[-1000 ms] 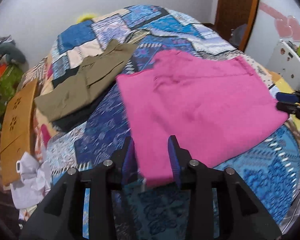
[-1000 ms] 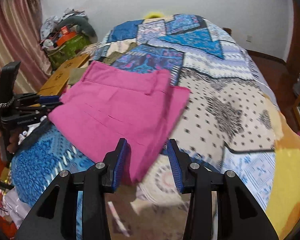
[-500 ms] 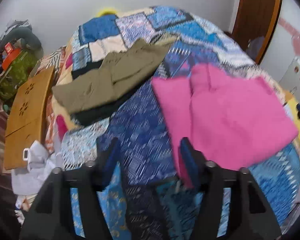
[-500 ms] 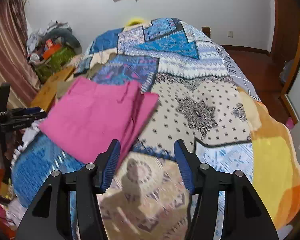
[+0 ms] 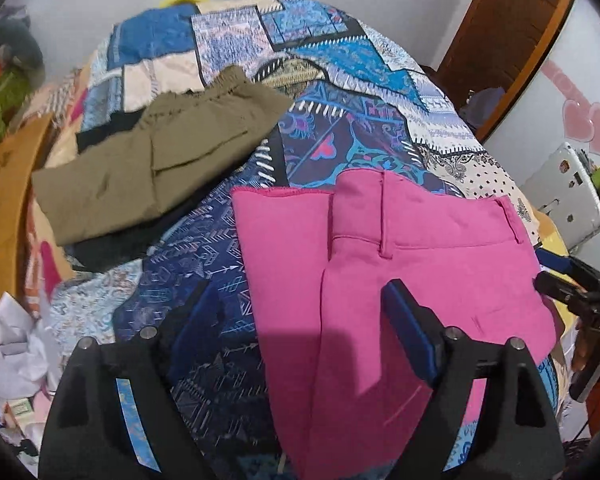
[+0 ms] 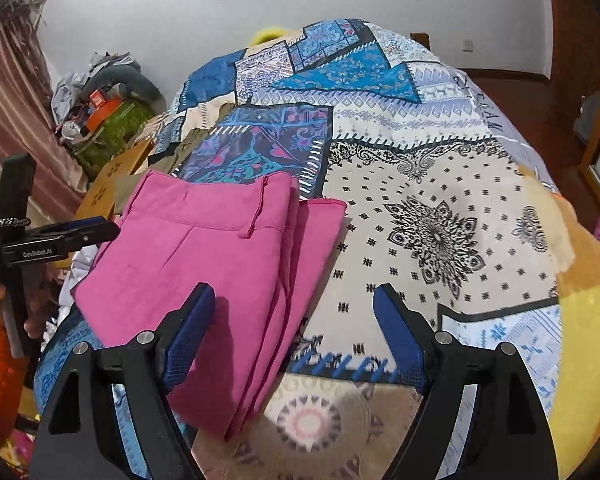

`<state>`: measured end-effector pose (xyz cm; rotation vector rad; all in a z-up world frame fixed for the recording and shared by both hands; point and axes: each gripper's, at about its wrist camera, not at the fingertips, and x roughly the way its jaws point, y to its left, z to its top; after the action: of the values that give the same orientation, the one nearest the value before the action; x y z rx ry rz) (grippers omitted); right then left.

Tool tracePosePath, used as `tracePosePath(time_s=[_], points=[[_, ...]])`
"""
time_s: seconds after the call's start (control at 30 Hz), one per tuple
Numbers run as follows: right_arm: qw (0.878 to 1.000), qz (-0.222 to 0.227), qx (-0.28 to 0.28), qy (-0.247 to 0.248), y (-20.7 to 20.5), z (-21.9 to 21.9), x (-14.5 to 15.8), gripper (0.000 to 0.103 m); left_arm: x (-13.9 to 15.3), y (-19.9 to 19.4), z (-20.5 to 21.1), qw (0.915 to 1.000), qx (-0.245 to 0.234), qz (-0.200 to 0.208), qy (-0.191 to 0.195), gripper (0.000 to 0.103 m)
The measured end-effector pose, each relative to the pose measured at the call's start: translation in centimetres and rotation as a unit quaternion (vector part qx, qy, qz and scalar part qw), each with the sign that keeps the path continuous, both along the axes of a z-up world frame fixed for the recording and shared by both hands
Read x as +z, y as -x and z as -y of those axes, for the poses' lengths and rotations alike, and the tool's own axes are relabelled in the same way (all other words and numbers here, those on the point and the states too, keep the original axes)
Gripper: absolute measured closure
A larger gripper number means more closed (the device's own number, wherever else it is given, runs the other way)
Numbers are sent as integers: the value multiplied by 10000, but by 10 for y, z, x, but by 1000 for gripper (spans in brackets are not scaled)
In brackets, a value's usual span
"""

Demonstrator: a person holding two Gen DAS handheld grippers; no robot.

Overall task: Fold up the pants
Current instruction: 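Close both tools on the waistband end of the pink pants, then lift the pink pants with both tools and carry them onto the olive shorts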

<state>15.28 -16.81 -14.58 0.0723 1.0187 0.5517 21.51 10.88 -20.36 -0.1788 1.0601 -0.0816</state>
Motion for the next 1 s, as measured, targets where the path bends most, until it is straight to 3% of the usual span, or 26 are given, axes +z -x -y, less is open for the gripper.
tracePosePath(time_s=[0.2,0.27,0.43,0.53,0.63,0.77,1.0], points=[[9989,-330,209,-253,-16,-7,-11,41,-10,-9,-6,9991,22,-47,411,23],[9983,-383,275,-339,-18,-9,-12,50,-14,-11,-7,9977,-53,-97,673,37],[9976,-420,294,-474,-22,-12,-12,70,-10,-14,-5,9954,-64,-100,946,55],[9983,-294,296,-408,-23,-18,-7,82,-3,-13,1,9964,-101,-15,836,72],[9990,-96,306,-323,-24,-23,2,89,10,-9,9,9988,-106,202,424,86],[9987,46,355,-360,-29,-28,14,91,28,-3,9,9983,-166,517,199,93],[9963,449,604,-409,-37,-54,45,91,62,2,-10,9953,-31,969,-43,95]])
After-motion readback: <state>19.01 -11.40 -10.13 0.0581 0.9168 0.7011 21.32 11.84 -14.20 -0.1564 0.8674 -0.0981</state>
